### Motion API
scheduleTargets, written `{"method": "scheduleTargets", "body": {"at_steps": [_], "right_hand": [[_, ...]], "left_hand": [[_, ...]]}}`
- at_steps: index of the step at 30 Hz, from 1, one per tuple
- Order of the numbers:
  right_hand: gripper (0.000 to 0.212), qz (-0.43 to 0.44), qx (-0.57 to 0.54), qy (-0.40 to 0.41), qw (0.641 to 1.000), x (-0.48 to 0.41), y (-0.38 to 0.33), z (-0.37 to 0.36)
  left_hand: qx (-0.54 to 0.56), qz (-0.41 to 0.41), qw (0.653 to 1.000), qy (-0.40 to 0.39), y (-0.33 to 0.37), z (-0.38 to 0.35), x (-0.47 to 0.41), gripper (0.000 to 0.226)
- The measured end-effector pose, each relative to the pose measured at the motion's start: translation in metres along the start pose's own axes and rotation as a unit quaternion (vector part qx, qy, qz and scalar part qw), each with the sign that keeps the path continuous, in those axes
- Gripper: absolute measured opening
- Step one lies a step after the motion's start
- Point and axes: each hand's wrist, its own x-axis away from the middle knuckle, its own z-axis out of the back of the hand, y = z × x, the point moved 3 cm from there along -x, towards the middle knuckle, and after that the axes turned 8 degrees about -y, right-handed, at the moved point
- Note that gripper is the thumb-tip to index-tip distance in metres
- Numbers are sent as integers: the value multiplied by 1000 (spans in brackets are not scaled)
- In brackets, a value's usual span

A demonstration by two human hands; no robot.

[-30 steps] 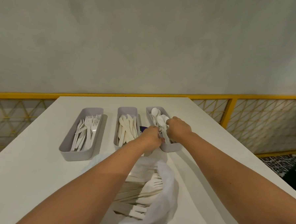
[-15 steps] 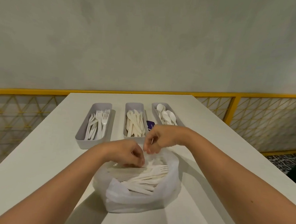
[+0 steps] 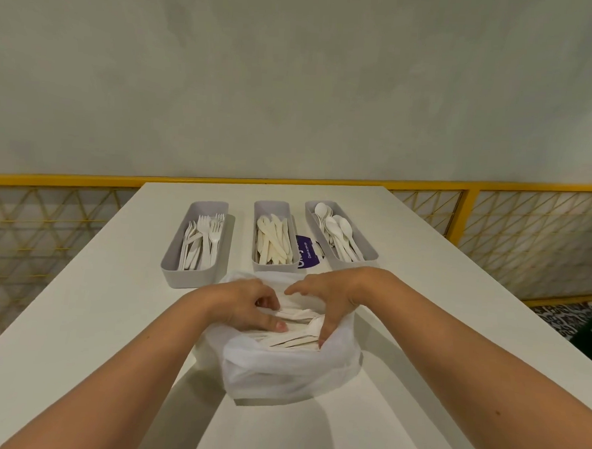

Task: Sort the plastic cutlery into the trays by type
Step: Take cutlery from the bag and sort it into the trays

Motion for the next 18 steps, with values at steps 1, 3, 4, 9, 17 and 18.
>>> {"method": "scheduleTargets", "body": {"at_steps": [1,3,4,9,17,18], "right_hand": [[99,-3,5,7,1000,1,0,0],[100,-5,14,16,1000,3,0,-2],[100,-7,18,18,1000,3,-1,-2],[101,-10,28,13,999,3,-3,-5],[80,13,-61,80,995,4,4,-8],[77,16,-70,80,994,5,6,-8]], "left_hand": [[2,-2,1000,1,1,0,0,51],[2,-8,1000,-6,3,-1,2,48],[2,-12,1000,-14,5,-1,2,46],[25,-2,998,-63,8,0,7,47],[-19,1,1000,10,8,-10,-1,45],[-21,-8,1000,9,6,-11,-1,44]]}}
